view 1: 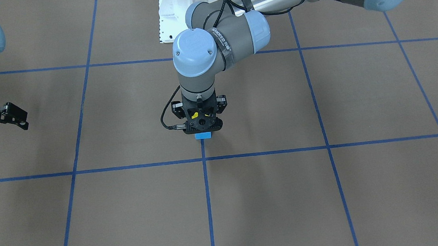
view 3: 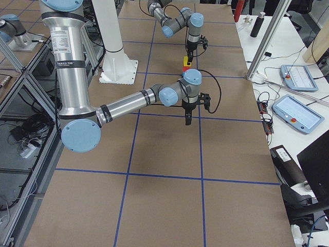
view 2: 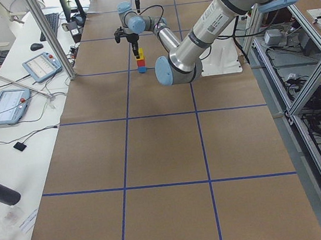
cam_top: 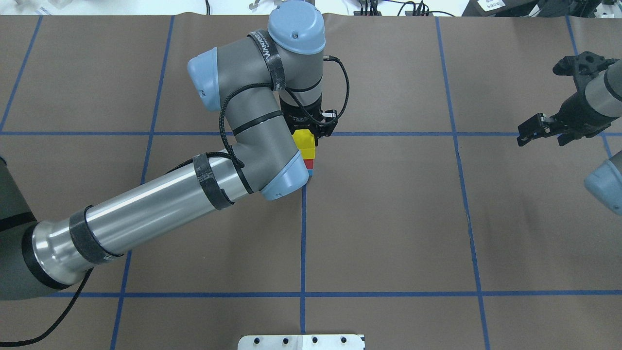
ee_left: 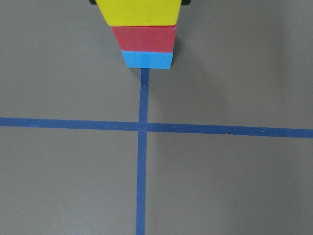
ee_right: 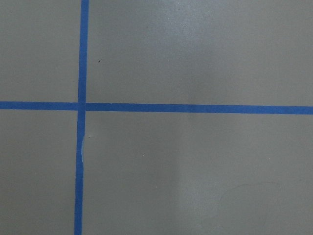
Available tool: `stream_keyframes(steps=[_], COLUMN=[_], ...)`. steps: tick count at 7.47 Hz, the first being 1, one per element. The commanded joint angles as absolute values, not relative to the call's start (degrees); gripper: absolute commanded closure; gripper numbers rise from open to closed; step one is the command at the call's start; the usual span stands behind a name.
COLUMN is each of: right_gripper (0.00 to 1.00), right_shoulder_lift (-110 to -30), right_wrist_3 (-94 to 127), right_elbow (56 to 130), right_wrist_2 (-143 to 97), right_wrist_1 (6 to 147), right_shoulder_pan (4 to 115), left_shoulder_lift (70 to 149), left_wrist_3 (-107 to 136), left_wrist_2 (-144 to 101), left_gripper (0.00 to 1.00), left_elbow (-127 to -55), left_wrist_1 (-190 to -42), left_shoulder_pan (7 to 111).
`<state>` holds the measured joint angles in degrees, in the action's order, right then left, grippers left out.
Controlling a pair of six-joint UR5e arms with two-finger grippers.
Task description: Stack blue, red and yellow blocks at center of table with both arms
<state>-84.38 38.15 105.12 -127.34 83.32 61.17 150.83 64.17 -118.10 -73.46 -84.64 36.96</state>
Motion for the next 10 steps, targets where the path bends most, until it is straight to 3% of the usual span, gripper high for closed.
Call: stream_keyframes(steps=[1, 3, 4, 5, 7, 8, 10], right_gripper=[0.00, 0.00, 0.00, 0.00, 0.00, 0.00, 0.00], right_shoulder_lift=[-84.4, -84.4, -84.3, -84.4, -84.7, -84.9, -85.4], right_wrist_3=[38.1, 38.1, 38.1, 38.1, 38.1, 38.1, 37.8], right_elbow=[105.1, 105.1, 105.1, 105.2, 105.5, 105.6, 105.6], right_wrist_2=[-127.3, -127.4, -127.4, -127.4, -127.4, -127.4, -127.6], right_wrist_1=[83.3, 83.3, 83.3, 83.3, 83.3, 83.3, 83.3], right_shoulder_pan=[61.2, 61.2, 61.2, 61.3, 61.5, 62.3, 64.4], left_shoulder_lift=[150.8, 150.7, 149.4, 144.3, 130.2, 119.2, 103.3], left_wrist_3=[64.2, 64.2, 64.2, 64.1, 58.7, 53.7, 37.0], left_wrist_2=[-117.8, -117.9, -117.9, -118.1, -118.0, -118.0, -120.4], left_gripper=[0.01, 0.01, 0.01, 0.01, 0.01, 0.01, 0.01], left_elbow=[-73.5, -74.8, -78.0, -86.1, -106.0, -115.7, -121.6], left_wrist_1=[-84.6, -84.5, -83.9, -82.8, -78.1, -78.7, -80.8], left_shoulder_pan=[36.9, 36.9, 37.0, 37.3, 39.4, 41.2, 52.5])
